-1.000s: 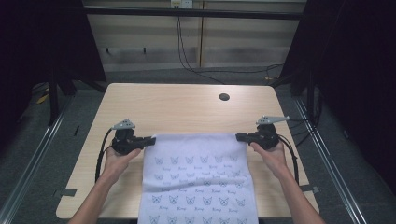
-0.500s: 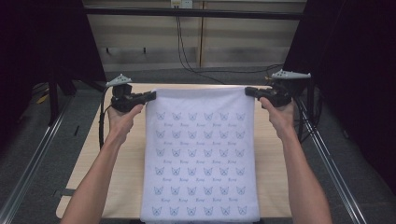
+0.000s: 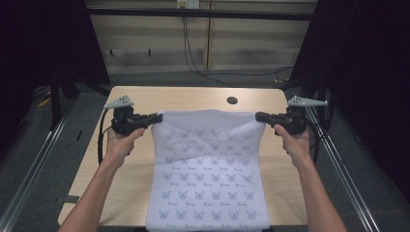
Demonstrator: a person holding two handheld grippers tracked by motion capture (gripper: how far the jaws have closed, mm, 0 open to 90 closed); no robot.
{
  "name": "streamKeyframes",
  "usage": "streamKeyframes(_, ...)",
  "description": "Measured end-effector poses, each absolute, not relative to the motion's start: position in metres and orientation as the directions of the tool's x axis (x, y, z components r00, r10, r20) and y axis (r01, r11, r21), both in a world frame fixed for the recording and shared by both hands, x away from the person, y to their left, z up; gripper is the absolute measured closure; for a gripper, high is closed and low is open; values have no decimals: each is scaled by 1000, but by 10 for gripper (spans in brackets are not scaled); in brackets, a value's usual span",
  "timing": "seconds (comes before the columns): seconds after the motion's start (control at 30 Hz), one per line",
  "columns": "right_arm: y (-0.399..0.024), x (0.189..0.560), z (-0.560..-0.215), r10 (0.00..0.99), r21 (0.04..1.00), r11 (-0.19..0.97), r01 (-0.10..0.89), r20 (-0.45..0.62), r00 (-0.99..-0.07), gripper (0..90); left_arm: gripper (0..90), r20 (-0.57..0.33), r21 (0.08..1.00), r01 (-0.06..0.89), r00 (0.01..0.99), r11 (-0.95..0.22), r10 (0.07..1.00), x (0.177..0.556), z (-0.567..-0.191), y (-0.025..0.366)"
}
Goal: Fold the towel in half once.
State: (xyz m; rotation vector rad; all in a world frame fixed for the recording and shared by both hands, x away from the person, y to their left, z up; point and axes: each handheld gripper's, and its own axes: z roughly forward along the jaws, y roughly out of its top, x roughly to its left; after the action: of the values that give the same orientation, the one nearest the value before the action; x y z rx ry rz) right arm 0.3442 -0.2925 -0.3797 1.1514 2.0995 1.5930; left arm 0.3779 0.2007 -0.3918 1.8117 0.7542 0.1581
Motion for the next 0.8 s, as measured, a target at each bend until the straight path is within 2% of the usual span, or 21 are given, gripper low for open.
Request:
streamKeyframes(0.1,-293,323,-383,691,898,105,427,244,-681,877,868,-257,891,412,805,-192,535,356,-398,202)
streamKeyframes(0.17,-292,308,-383,668,892,154,424,222,-710,876,867,-226,900,384,815,-207,533,340,-399,205)
streamKeyframes(0.37,-291,263,-388,620,870,222,440,222,-753,876,868,-289,881,434,809,-189,512,293,-421,220)
streamKeyframes(0.5,-282,232,-418,602,827,272,491,252,-758,876,868,-281,849,463,803,-255,525,270,-442,222)
streamKeyframes(0.63,-272,207,-455,598,756,336,561,289,-747,876,868,-338,797,528,793,-294,507,246,-465,225)
streamKeyframes(0.7,-270,198,-468,608,713,386,585,280,-743,876,868,-336,774,534,801,-340,495,239,-472,223)
streamKeyframes(0.8,-272,195,-479,624,692,369,621,311,-717,876,866,-328,718,552,806,-425,493,238,-485,216)
